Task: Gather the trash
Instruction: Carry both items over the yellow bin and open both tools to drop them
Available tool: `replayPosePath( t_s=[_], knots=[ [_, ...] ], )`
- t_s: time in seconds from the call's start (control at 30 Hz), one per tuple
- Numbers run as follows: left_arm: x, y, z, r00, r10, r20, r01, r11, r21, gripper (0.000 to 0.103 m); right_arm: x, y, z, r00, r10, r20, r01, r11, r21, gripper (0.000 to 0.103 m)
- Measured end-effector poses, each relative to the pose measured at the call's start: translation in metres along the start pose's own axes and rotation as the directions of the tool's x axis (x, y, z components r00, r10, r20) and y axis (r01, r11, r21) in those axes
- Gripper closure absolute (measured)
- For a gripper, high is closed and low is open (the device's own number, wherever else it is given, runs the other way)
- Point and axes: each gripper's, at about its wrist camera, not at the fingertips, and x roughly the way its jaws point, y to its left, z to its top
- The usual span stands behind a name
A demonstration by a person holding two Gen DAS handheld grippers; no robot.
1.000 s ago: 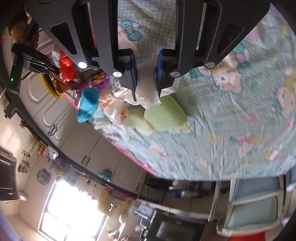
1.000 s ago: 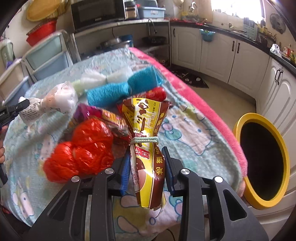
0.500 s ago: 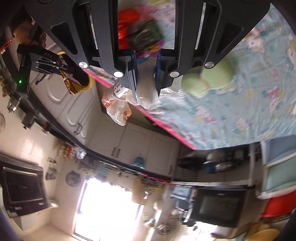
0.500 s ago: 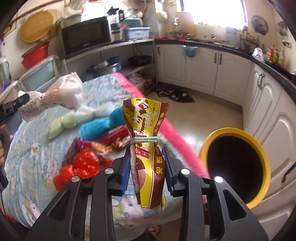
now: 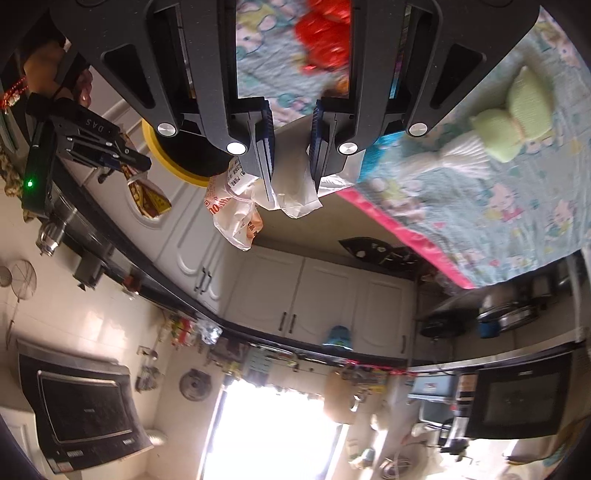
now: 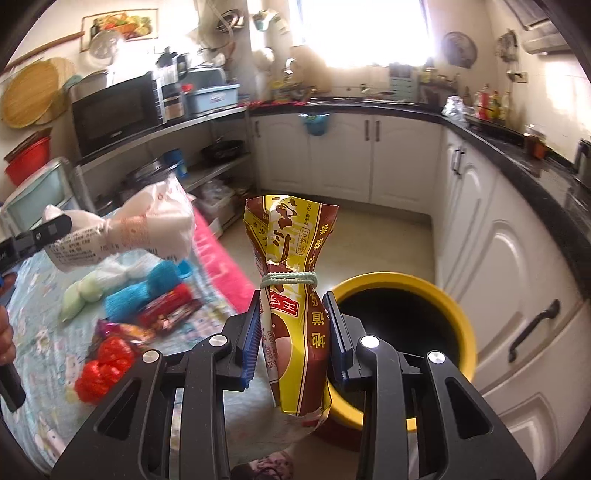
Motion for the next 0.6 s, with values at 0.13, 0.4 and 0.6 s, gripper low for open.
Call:
replayPosePath(
  t_s=[0.13,0.4,0.6],
  knots=[
    [0.024,-0.023,0.005,0.999,-0.032,-0.029,0.032,0.999,0.021,0.092,-0.002,-0.021,0.001,1.000,-0.031,0.005,0.031,0.999,0.035,0.072],
    [0.083,-0.066,0.001,0.987,-0.081,-0.140,0.090,0.994,0.060,0.092,0.013,-0.067,-0.007,0.996,-0.077,-0.050,0.083,0.988,0.129,0.072],
    [0.133,-0.096,-0.005,0.974,-0.070,-0.216,0.096,0.989,0.110,0.092,0.032,-0.092,-0.021,0.991,-0.087,-0.105,0.104,0.979,0.174,0.072]
  ],
)
